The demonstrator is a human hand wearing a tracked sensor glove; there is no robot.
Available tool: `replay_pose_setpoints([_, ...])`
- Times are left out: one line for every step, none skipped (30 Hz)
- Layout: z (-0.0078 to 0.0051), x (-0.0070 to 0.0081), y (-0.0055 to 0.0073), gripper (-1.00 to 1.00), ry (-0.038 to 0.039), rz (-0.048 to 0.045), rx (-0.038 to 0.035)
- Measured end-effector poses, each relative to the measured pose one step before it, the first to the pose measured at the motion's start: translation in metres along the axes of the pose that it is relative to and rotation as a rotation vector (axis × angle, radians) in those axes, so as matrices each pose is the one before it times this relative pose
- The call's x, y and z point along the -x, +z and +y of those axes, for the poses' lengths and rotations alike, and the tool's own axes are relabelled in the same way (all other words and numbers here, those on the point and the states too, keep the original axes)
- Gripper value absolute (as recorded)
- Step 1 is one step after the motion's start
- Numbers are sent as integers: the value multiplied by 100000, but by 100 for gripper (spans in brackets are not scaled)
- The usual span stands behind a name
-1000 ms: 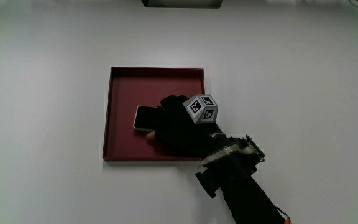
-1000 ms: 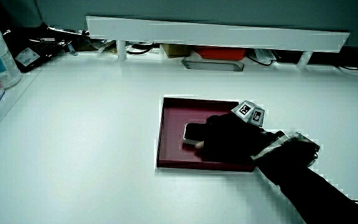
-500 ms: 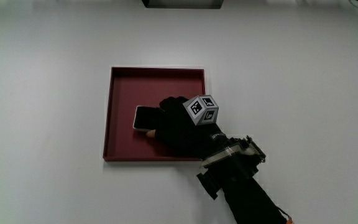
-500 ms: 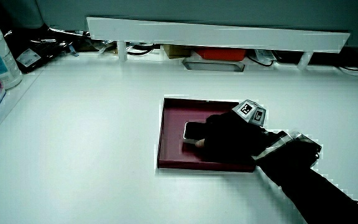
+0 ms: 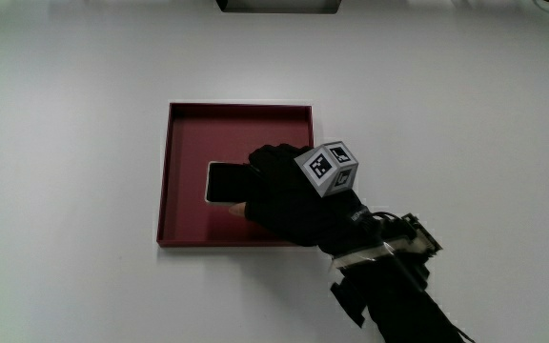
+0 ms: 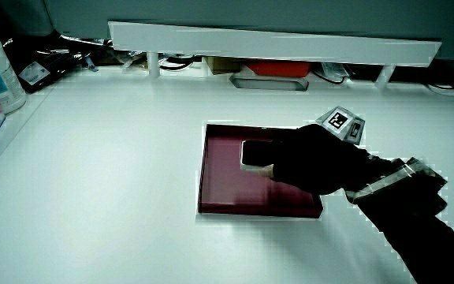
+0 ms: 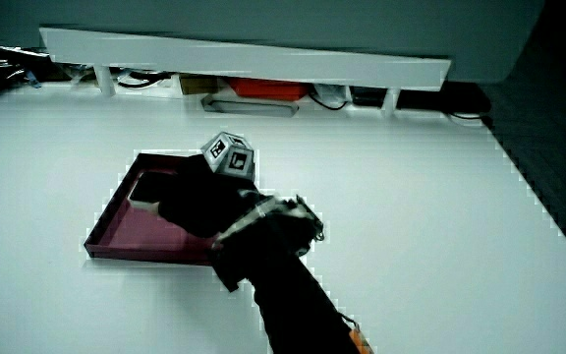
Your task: Pick eraser
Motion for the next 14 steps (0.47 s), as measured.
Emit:
replay_pose_setpoints([-430,360,345,100,859,-86,-533])
replay_pose_setpoints([-425,364,348,100,859,-86,-533])
replay_pose_setpoints([-420,367,350,100,859,-86,-533])
replay_pose_setpoints([-415,370,353,100,859,-86,-533])
replay_pose_setpoints([-410,373,356,100,859,-86,-533])
replay_pose_setpoints([-320,102,55,100,1042,-1098,-233])
replay_pose_setpoints([-384,419,335,100,615,-292,135])
replay_pose_setpoints([-313,105,159,100,-263,511,368])
replay_pose_setpoints([-336,-31,95,100,-429,-688,134])
replay_pose_setpoints([-404,158,229,100,11,-329,-95])
replay_pose_setpoints([-353,-45,109,100,-127,-382,389])
replay_pose_setpoints([-365,-112,68,100,556,-406,-303])
replay_pose_setpoints([-372,-160,23,100,-562,-1157,149])
replay_pose_setpoints([-426,-165,33,100,-1246,-857,921])
